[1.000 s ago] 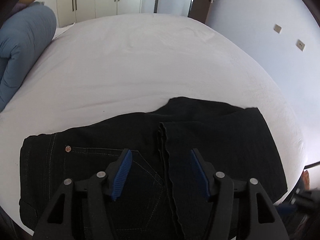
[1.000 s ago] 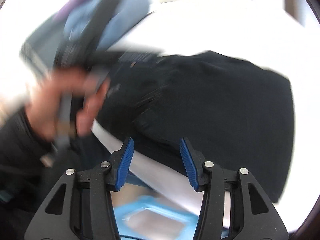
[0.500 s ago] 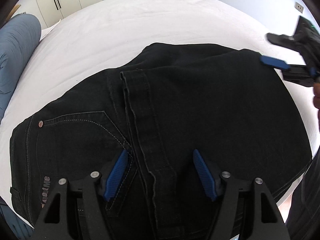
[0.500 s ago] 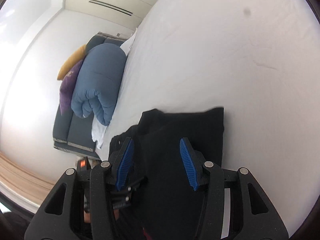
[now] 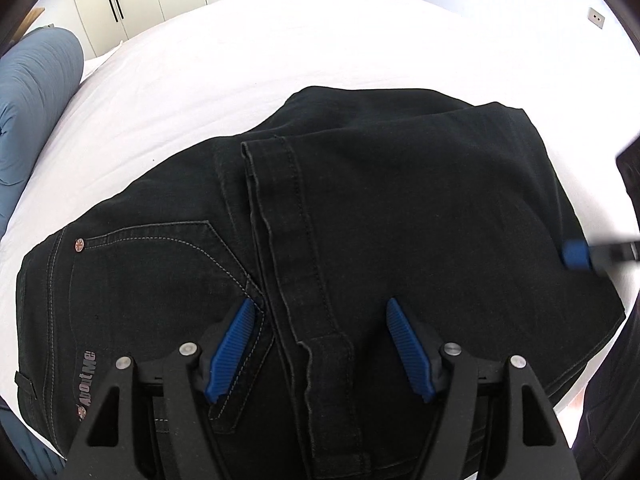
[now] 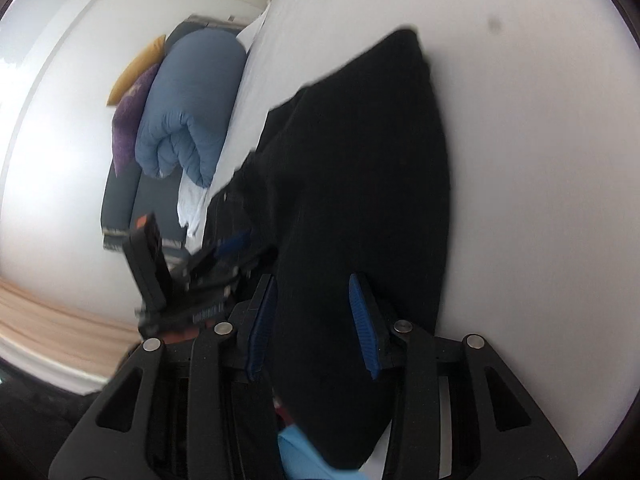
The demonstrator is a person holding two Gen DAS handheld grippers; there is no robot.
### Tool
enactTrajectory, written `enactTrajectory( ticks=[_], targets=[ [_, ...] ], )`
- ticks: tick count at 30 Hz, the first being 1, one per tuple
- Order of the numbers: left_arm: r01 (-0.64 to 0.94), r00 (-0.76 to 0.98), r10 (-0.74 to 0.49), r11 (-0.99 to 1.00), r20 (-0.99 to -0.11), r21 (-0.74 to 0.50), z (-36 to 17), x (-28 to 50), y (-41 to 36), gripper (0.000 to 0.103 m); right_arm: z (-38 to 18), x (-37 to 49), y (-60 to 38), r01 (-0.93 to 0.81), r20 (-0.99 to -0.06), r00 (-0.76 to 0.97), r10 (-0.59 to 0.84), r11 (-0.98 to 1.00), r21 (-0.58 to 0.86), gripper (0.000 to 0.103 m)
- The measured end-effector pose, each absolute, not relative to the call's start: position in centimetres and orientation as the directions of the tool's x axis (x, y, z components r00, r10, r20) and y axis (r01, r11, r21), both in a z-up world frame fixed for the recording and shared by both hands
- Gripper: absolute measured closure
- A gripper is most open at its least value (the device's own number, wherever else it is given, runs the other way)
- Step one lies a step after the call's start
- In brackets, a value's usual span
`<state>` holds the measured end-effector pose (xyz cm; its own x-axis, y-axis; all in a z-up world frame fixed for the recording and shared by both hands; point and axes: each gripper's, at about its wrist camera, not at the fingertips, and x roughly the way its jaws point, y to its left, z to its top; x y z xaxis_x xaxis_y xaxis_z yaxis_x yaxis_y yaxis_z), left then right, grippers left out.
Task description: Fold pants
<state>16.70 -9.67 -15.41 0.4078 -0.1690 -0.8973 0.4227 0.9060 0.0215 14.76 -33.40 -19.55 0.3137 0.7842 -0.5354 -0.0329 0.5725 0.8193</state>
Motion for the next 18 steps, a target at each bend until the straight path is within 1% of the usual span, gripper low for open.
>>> enactTrajectory(
  ticks=[2, 10, 12, 14, 16, 18],
  targets=[
    [0.422, 0.409, -0.171, 0.906, -0.896, 0.019, -15.4, 16.8, -9.6, 0.032, -19.2, 12.1, -32.3, -0.046, -0.544, 0.303, 0.782, 0.582, 0.812, 0.068],
    [0.424, 0.418, -0.175, 0.905, -0.891, 0.021, -15.4, 16.8, -9.6, 0.032, -18.3, 6.8, -30.5, -0.054, -0.57, 0.272, 0.776, 0.603, 0.796, 0.068],
    [0.424, 0.42, -0.178, 0.906, -0.89, 0.019, -15.4, 16.8, -9.5, 0.032, -17.8, 5.9, -29.8, -0.072, -0.604, 0.218, 0.767, 0.629, 0.774, 0.067],
    [0.425, 0.422, -0.18, 0.905, -0.888, 0.018, -15.4, 16.8, -9.5, 0.032, -17.0, 5.5, -29.0, -0.105, -0.653, 0.179, 0.736, 0.674, 0.731, 0.064],
    [0.425, 0.425, -0.183, 0.905, -0.887, 0.017, -15.4, 16.7, -9.5, 0.032, -15.5, 5.6, -29.5, -0.129, -0.613, 0.213, 0.761, 0.644, 0.755, 0.064],
    [0.423, 0.427, -0.185, 0.906, -0.885, 0.015, -15.4, 16.7, -9.5, 0.032, -13.6, 6.6, -30.4, -0.154, -0.539, 0.275, 0.796, 0.59, 0.793, 0.064]
  ],
)
